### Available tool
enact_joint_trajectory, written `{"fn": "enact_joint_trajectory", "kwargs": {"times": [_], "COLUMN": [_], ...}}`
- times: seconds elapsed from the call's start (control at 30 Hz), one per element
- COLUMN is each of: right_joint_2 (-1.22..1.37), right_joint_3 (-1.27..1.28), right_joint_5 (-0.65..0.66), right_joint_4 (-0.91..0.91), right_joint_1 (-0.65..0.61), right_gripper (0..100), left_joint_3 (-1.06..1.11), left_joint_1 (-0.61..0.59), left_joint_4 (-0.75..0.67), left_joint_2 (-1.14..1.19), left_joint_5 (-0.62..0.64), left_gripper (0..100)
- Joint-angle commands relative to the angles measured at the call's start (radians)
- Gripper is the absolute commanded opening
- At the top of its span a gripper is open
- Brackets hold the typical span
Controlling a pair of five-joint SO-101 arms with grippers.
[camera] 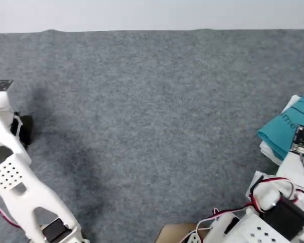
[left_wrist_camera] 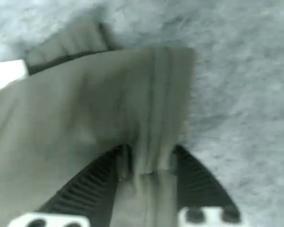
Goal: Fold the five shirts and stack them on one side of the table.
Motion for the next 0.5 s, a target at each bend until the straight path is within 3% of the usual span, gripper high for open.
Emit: {"fn": "enact_joint_trajectory", "kwargs": {"times": [0.0, 0.07, 0.2, 0.47], "right_joint_2": [-0.007, -0.008, -0.008, -0.008], "right_joint_3": [-0.005, -0.005, -0.006, -0.005], "right_joint_5": [0.008, 0.008, 0.008, 0.009], "right_joint_4": [0.028, 0.028, 0.031, 0.030], "right_joint_1": [-0.005, -0.005, -0.002, -0.005], "right_gripper": [1.1, 1.1, 1.0, 1.0], "left_joint_3": [-0.091, -0.153, -0.213, -0.216], "left_joint_1": [0.008, 0.031, 0.051, 0.158], "left_joint_4": [0.071, 0.135, 0.130, 0.130], "left_joint_2": [0.014, 0.014, -0.057, -0.494], "left_joint_5": [-0.003, 0.002, 0.043, 0.175], "left_gripper": [1, 0, 0, 0]}}
